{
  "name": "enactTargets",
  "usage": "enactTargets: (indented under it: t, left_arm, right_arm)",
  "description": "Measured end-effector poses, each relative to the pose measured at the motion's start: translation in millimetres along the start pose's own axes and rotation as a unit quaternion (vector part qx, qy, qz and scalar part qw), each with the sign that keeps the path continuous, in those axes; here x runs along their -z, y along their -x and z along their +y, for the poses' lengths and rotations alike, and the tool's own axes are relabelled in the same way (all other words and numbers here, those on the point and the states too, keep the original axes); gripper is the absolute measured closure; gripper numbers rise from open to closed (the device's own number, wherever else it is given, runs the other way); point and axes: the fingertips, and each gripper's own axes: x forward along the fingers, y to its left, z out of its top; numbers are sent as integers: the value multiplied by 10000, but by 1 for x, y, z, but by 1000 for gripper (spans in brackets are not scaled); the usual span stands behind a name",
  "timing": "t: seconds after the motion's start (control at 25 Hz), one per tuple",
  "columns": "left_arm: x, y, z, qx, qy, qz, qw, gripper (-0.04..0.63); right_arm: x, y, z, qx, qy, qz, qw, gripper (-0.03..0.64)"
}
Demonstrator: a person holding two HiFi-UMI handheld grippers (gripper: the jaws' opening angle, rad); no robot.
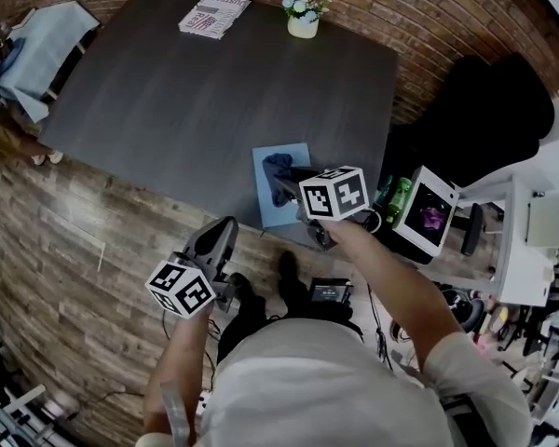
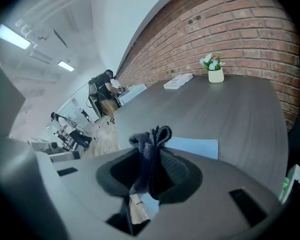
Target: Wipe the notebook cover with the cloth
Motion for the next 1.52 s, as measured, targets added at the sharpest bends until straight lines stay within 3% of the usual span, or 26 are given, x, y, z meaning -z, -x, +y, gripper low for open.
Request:
enactTargets:
  t: [0.4, 0.72, 1.52]
  left_arm:
    - [15, -25, 21, -247, 36, 276, 9993, 586]
    - [22, -33, 17, -282, 92, 399, 9988, 586]
    - [29, -52, 3, -104, 102, 535, 9985, 586]
  right_arm:
    - [-5, -71, -22, 78, -61, 475, 9988, 509]
    - [-8, -112, -45, 136, -635, 699, 9954, 511]
    - [9, -87, -101, 617, -530, 872, 9929, 511]
